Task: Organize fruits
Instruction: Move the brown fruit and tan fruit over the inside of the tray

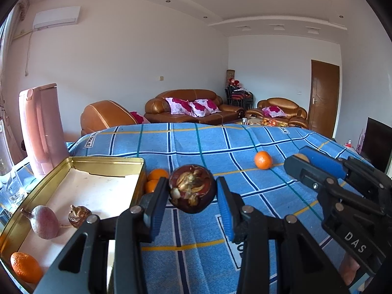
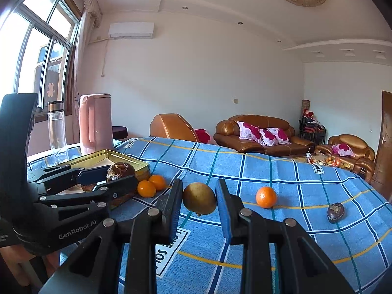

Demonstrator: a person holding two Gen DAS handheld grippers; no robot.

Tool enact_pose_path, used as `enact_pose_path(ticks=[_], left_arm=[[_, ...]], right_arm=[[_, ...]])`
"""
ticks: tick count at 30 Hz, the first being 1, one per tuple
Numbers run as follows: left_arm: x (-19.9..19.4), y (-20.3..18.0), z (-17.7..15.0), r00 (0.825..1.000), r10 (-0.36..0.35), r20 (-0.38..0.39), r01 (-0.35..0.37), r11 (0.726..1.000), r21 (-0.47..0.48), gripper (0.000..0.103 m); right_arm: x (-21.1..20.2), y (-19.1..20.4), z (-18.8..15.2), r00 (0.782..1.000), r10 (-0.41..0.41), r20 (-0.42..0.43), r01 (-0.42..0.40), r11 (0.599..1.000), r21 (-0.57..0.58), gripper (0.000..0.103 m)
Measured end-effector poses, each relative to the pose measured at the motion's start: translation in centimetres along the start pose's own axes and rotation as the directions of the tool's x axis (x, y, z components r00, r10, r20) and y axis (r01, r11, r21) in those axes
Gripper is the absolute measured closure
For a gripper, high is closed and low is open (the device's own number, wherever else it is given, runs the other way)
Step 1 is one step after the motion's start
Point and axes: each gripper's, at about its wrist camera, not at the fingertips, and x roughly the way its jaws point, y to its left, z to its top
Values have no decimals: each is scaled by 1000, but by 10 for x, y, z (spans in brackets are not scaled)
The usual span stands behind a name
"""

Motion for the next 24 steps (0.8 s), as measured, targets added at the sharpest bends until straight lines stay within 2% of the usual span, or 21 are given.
enact_pose_path(ticks=[24], left_arm=[[-34,44,7,995,100,12,-99,995,-27,62]], right_arm=[[-2,57,20,992,125,31,-124,991,-50,73]])
